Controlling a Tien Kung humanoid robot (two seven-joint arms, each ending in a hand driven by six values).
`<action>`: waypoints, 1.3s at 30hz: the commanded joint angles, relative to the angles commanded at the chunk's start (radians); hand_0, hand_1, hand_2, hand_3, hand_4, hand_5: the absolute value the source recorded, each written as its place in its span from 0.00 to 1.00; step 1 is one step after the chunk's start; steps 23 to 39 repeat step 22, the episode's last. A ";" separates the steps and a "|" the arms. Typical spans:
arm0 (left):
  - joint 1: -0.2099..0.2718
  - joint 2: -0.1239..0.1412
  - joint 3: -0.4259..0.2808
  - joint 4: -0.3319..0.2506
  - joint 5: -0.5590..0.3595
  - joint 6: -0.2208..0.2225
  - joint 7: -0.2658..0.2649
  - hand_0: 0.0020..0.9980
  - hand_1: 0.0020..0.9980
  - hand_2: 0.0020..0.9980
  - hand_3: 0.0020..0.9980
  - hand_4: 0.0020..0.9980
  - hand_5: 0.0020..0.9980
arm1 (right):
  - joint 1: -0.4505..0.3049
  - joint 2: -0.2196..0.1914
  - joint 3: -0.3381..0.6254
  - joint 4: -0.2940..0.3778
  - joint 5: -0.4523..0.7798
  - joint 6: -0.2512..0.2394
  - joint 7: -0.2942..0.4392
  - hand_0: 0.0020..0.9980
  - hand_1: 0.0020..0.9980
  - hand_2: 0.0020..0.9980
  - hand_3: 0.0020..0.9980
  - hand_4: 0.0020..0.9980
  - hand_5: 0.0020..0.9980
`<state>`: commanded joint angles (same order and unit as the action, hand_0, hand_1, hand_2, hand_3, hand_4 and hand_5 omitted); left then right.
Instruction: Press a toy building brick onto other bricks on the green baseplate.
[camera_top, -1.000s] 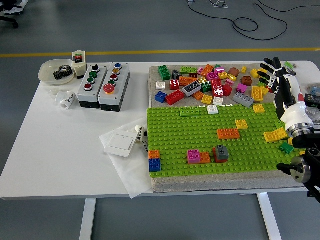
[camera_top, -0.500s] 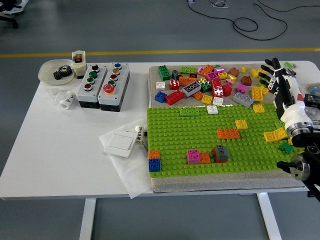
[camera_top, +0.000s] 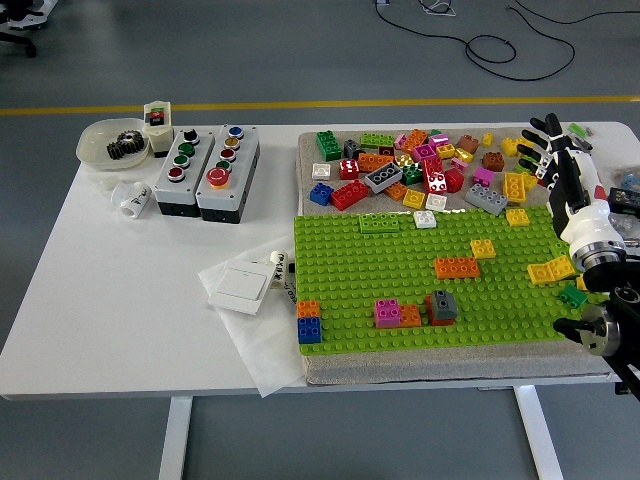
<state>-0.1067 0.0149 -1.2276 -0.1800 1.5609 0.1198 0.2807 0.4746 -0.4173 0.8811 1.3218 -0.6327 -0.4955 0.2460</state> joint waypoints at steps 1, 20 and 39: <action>0.000 0.000 0.000 0.000 -0.001 0.000 0.000 0.79 0.78 0.79 0.58 0.62 0.63 | 0.000 0.000 0.000 0.000 0.000 0.000 0.000 0.84 0.79 0.82 0.83 1.00 0.93; -0.015 0.009 0.004 0.000 0.001 0.011 -0.013 0.77 0.78 0.79 0.58 0.62 0.63 | 0.023 -0.005 0.029 -0.079 0.053 0.090 0.007 0.79 0.75 0.78 0.79 1.00 0.94; -0.017 0.010 -0.001 0.000 0.004 0.013 -0.014 0.77 0.78 0.79 0.58 0.62 0.63 | 0.023 -0.007 0.031 -0.084 0.054 0.102 0.005 0.79 0.75 0.78 0.79 1.00 0.94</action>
